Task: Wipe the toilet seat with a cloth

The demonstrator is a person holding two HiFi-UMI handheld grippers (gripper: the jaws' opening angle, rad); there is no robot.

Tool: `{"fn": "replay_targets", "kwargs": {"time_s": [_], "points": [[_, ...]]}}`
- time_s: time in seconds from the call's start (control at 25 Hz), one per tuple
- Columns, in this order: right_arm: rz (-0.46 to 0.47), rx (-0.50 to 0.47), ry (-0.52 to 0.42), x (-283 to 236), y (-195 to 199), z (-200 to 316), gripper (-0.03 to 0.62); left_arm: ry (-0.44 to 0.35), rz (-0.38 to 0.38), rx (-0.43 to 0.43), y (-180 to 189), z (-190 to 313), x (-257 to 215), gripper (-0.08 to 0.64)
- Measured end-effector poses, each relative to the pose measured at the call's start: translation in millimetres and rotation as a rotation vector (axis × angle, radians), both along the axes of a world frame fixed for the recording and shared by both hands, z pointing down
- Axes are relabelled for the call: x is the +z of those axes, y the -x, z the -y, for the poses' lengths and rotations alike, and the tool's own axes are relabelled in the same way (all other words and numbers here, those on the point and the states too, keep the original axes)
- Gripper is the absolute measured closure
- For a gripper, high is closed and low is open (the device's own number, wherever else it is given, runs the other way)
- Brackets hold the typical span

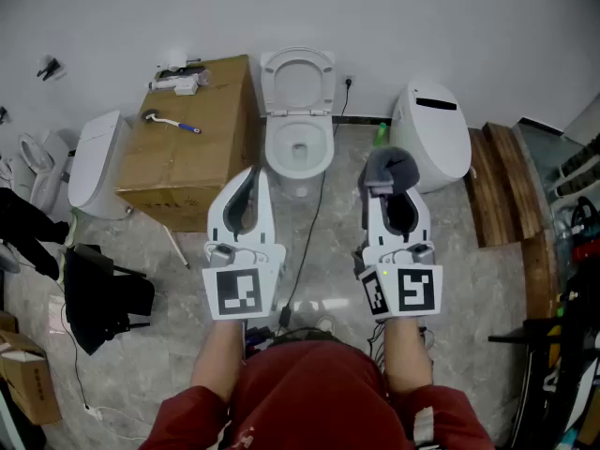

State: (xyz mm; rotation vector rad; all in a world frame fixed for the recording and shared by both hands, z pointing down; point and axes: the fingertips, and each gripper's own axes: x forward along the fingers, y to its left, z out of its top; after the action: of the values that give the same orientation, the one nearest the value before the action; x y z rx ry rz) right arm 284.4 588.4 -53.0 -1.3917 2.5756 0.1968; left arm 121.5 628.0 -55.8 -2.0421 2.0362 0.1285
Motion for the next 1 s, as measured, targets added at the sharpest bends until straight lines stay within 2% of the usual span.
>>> {"fn": "replay_targets", "kwargs": {"time_s": [0.4,0.64,1.0], "points": [[0.015,-0.009,0.026,9.6,-29.5,12.2,0.514,0.028,0.002,-0.014,-26.8,7.7,9.3,0.549],[0.052,-0.023,0.050,21.3,-63.2,28.6,0.514,0.043,0.011,-0.034,-50.2,20.4,16.4,0.549],[0.054,-0.052,0.102,42.4,-85.0,55.0,0.514,0.069,0.011,-0.079,-57.6,38.6,27.6,0.549]]}}
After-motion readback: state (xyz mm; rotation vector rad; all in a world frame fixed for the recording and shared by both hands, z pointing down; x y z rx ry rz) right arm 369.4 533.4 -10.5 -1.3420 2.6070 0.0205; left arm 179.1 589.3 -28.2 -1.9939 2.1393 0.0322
